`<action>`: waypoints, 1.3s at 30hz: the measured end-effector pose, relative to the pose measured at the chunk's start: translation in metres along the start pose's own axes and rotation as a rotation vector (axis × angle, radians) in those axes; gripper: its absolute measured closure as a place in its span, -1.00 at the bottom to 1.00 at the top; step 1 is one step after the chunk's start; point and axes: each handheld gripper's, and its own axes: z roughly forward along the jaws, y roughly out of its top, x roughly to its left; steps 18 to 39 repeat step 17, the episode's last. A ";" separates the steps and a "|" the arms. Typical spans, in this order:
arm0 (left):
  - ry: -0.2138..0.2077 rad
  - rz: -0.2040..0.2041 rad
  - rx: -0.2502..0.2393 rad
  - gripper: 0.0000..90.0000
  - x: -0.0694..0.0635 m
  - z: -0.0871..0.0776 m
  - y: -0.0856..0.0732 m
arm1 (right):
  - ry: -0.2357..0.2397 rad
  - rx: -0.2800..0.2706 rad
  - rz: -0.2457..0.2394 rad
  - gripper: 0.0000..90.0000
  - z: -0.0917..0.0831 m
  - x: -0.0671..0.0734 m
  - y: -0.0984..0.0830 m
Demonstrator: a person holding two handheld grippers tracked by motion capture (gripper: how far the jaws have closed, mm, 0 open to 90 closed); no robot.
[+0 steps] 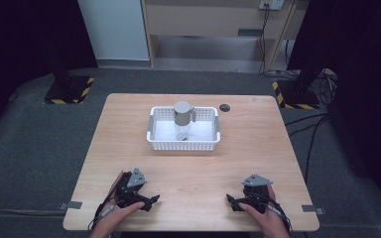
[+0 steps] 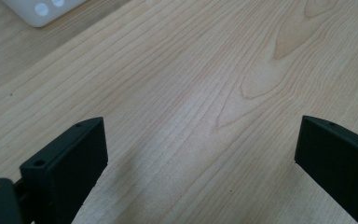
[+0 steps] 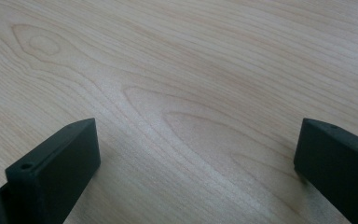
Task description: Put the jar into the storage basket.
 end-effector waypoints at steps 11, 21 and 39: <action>0.008 -0.023 0.010 -1.00 0.003 0.012 -0.011 | 0.000 0.000 0.000 -0.99 0.000 0.000 0.000; 0.007 -0.022 0.010 -1.00 0.003 0.012 -0.010 | 0.000 0.000 0.000 -0.99 0.000 0.000 0.000; 0.007 -0.022 0.010 -1.00 0.003 0.012 -0.010 | 0.000 0.000 0.000 -0.99 0.000 0.000 0.000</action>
